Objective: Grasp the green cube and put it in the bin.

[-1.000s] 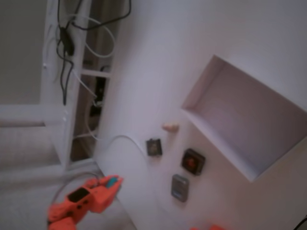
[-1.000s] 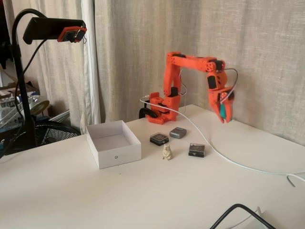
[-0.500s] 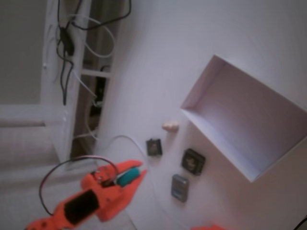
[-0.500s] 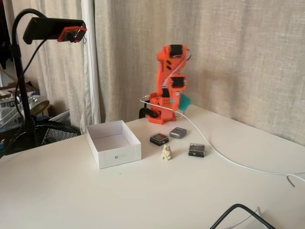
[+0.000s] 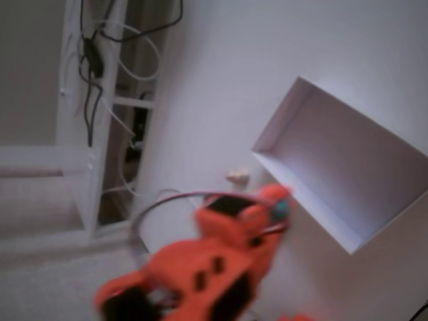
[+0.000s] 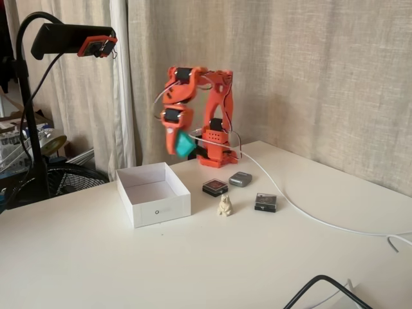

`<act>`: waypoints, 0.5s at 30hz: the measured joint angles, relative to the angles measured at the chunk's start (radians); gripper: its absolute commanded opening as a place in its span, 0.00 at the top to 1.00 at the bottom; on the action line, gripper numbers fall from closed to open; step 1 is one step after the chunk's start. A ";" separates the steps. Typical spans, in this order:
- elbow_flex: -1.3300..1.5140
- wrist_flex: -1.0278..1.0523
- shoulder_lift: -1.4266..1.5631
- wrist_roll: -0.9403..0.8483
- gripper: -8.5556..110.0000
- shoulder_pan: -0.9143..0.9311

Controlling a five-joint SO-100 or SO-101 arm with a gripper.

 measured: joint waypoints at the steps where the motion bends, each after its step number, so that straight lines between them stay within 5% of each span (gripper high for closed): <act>1: 0.000 -0.031 -0.032 0.000 0.99 0.015; 12: -0.017 -0.009 -0.166 0.000 0.96 0.106; 15: -0.018 -0.064 -0.175 0.000 0.87 0.106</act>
